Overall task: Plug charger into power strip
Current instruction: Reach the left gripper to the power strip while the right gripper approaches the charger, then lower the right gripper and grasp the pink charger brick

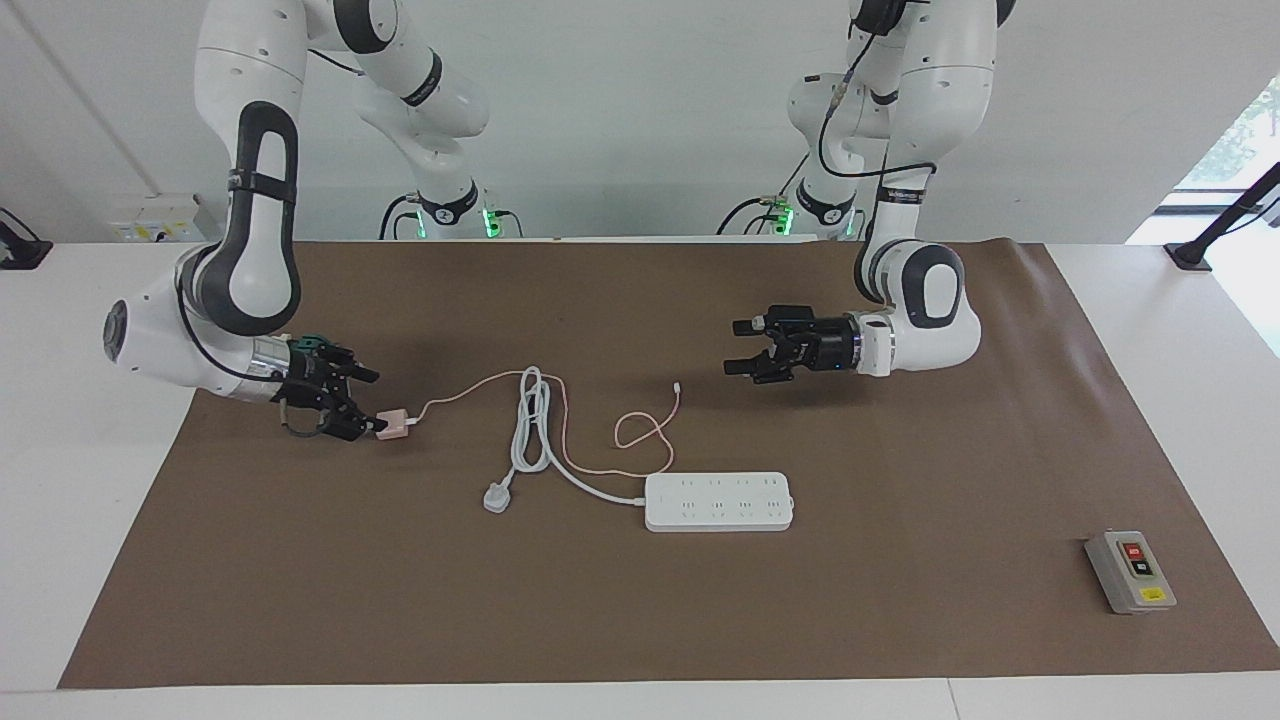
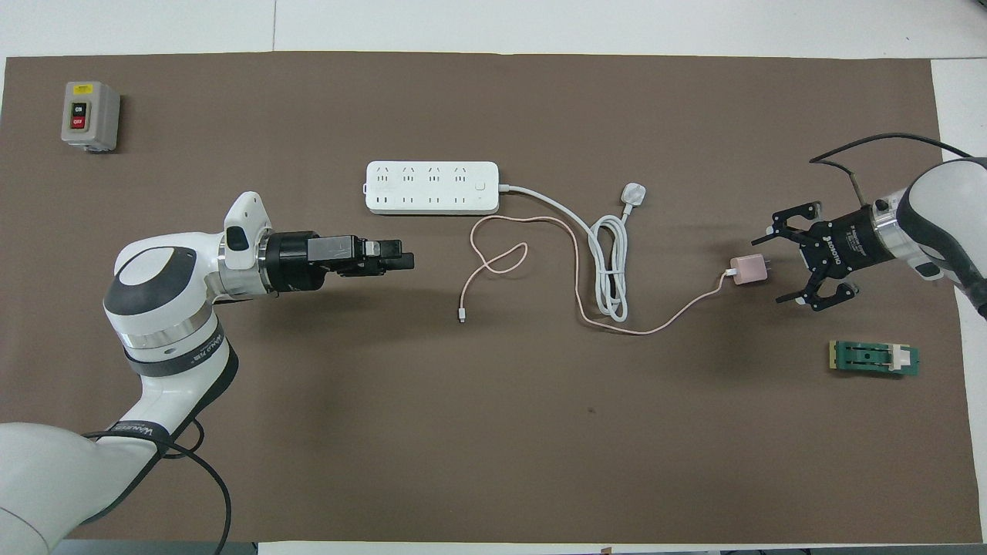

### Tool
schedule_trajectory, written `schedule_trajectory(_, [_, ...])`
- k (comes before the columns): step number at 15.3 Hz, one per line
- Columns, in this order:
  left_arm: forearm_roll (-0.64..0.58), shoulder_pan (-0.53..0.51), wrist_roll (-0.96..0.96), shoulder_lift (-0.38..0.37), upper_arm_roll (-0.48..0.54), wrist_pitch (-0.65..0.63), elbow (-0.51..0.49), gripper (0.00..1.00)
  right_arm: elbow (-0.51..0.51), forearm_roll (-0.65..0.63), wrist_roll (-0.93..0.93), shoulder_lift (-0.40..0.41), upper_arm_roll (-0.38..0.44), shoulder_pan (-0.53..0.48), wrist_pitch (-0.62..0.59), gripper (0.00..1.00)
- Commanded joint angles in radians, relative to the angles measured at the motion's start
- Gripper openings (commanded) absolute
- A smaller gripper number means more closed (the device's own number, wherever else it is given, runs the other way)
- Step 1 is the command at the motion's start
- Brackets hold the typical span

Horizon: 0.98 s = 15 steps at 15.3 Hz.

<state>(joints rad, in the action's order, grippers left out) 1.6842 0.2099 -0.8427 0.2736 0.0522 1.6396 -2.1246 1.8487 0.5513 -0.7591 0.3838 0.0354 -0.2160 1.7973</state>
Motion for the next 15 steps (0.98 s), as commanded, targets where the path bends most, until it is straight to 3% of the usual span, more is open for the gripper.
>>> schedule_trajectory(1, [0.019,-0.01,-0.015,-0.011,-0.002,-0.012,-0.009,1.0,-0.042,0.052,0.023,0.038,-0.006,-0.019,-0.024,1.0])
schedule_trajectory(5, [0.019,-0.04,-0.013,-0.014,0.0,-0.052,-0.014,1.0,-0.115,0.053,0.017,0.089,-0.005,-0.019,-0.029,1.0])
schedule_trajectory(15, [0.017,-0.07,-0.007,-0.011,0.0,-0.057,0.003,1.0,-0.026,0.044,0.037,0.08,0.004,-0.023,0.033,1.0])
